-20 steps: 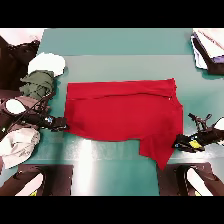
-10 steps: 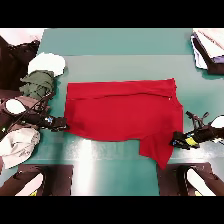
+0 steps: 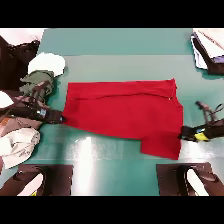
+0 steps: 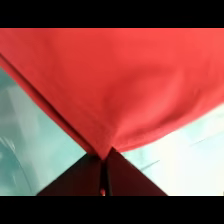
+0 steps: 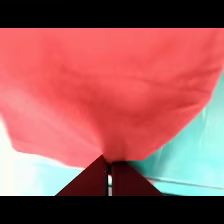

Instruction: Fold the shirts.

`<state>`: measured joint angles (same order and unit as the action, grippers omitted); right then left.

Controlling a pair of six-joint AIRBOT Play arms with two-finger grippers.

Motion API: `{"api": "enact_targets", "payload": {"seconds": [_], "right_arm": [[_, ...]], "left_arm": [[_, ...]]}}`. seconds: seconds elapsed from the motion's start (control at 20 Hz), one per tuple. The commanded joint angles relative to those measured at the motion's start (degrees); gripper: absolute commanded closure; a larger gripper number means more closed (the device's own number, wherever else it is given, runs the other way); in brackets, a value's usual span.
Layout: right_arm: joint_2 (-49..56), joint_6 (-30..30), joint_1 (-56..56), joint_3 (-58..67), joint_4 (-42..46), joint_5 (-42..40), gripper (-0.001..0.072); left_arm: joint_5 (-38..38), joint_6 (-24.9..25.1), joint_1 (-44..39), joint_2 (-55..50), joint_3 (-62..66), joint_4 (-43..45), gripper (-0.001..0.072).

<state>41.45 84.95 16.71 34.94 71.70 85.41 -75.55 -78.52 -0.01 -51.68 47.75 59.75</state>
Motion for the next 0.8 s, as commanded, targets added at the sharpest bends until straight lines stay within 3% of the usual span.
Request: {"api": "enact_targets", "payload": {"seconds": [0.0, 0.2, 0.4, 0.75], "right_arm": [[-2.5, 0.5, 2.0, 8.8, 0.2, 0.1, 0.0699], [5.7, 0.5, -2.0, 18.2, -0.1, -3.7, 0.0699], [17.6, 0.5, -7.3, 27.5, 0.1, -10.8, 0.0699], [38.7, 0.5, -10.6, 43.5, 0.2, -15.4, 0.0698]], "left_arm": [[2.6, 0.1, 0.0, 1.5, 5.3, 0.3, 0.0683], [9.7, -0.1, 0.0, 1.4, 5.6, 3.4, 0.0683], [22.2, -0.2, 0.0, 0.5, 5.6, 5.8, 0.0683], [32.1, -0.6, 0.0, -10.7, 5.6, 5.8, 0.0683]]}}
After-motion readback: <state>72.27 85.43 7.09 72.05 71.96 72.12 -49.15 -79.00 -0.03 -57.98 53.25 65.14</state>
